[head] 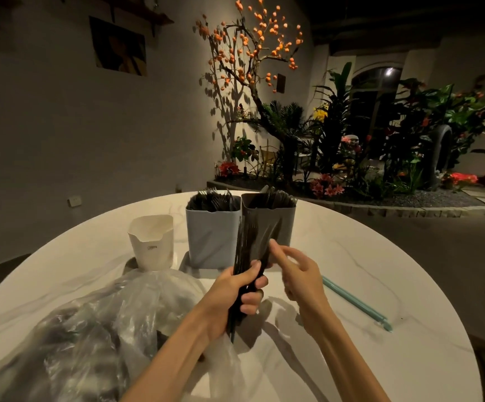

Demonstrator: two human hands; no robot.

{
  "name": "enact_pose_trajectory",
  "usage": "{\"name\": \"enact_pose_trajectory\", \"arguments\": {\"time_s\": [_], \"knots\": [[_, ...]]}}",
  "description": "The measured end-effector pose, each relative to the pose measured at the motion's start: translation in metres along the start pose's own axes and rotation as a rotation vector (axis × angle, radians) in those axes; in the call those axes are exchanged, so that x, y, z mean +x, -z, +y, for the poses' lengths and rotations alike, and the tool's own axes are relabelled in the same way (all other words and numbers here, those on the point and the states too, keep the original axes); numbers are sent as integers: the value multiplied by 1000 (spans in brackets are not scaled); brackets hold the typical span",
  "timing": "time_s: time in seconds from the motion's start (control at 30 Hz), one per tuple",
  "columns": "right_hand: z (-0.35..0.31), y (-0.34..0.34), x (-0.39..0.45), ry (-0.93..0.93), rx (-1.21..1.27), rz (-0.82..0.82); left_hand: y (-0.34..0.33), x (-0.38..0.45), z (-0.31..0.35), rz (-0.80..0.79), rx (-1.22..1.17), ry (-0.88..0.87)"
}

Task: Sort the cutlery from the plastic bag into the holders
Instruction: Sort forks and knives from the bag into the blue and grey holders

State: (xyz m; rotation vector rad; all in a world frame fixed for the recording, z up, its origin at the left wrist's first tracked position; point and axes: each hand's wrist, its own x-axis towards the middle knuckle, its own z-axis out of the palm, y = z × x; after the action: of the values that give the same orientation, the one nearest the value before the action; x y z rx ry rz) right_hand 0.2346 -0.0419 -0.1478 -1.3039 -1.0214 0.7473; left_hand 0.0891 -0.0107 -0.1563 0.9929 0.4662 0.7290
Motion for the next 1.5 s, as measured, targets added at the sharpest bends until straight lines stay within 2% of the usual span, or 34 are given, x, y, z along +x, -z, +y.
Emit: {"name": "enact_pose_trajectory", "arguments": {"time_s": [0.07, 0.27, 0.43, 0.63, 0.73, 0.9, 1.03, 1.17, 1.33, 1.43, 1.5], "knots": [[-16, -5, -1, 35, 83, 43, 2, -3, 18, 46, -39, -57], [-88, -80, 18, -2, 367, -223, 34, -31, 96, 279, 247, -288], [-113, -159, 34, 68, 274, -270, 71, -48, 135, 320, 274, -282], [-127, -220, 42, -18, 238, -341, 106, -62, 157, 397, 389, -364], [-125, -234, 48, -47, 104, -396, 124, -65, 160, 403, 385, -392], [-125, -232, 71, 19, -112, -616, 148, -62, 159, 507, 230, -399], [-143, -217, 98, 180, -385, -748, 169, -60, 164, 511, 213, -341], [-148, -216, 110, 259, -524, -727, 177, -52, 164, 490, 235, -284], [-143, -219, 125, 291, -594, -590, 184, -49, 162, 674, 199, -312], [-128, -229, 135, 435, -838, -521, 195, -51, 164, 817, 201, -378], [-117, -239, 139, 523, -1012, -509, 197, -53, 166, 818, 201, -375]]}}
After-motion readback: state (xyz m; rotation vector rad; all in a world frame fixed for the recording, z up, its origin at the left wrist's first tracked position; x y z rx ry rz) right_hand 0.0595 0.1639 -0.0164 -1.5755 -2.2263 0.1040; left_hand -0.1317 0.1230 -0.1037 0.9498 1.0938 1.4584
